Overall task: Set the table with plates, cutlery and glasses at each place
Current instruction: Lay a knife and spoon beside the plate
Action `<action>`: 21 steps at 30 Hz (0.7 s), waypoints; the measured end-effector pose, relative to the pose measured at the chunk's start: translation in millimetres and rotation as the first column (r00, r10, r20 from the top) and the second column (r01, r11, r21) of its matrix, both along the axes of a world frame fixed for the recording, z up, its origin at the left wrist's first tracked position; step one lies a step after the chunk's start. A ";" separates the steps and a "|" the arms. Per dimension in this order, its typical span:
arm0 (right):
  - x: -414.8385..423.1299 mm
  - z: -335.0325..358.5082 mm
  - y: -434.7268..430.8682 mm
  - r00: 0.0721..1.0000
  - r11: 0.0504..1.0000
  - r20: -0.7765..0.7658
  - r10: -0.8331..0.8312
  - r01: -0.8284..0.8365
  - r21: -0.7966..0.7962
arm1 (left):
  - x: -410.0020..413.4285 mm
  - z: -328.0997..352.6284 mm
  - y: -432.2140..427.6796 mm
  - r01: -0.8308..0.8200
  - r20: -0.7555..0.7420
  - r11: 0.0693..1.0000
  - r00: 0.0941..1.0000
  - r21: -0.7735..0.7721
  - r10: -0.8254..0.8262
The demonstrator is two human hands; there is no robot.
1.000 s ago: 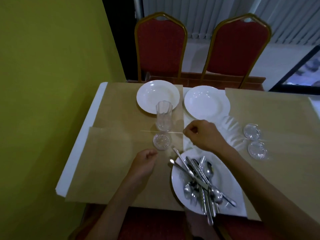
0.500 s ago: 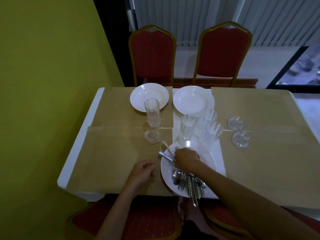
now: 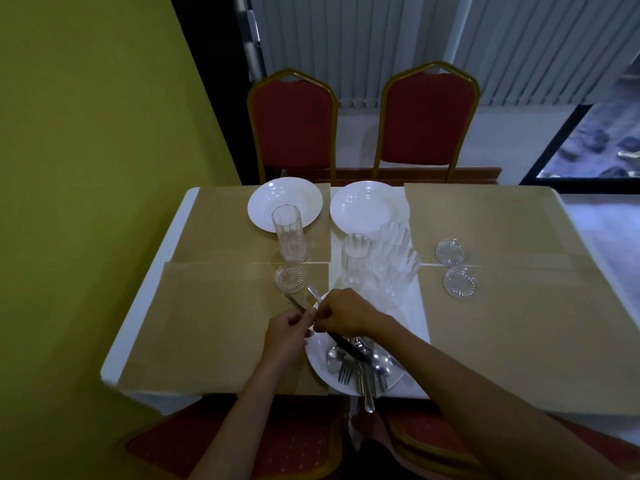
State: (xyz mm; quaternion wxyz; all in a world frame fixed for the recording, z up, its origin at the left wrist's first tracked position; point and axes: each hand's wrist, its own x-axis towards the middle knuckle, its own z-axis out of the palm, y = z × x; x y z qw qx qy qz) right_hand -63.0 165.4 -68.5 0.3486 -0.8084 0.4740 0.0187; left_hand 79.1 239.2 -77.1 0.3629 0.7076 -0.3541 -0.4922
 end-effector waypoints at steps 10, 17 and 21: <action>-90.7 -16.0 -9.5 0.961 0.963 -0.093 -0.262 0.266 0.032 | 5.3 -4.6 -8.5 -0.294 -0.117 0.955 0.948 0.025 0.295; -108.8 -50.0 11.2 0.930 0.964 -0.292 -0.222 0.255 0.079 | 15.7 -6.8 2.0 -0.450 -0.162 0.892 0.878 0.045 0.451; -101.9 -59.7 14.2 0.932 0.963 -0.292 -0.216 0.252 0.092 | 9.3 -8.1 8.1 -0.444 -0.174 0.894 0.877 0.057 0.447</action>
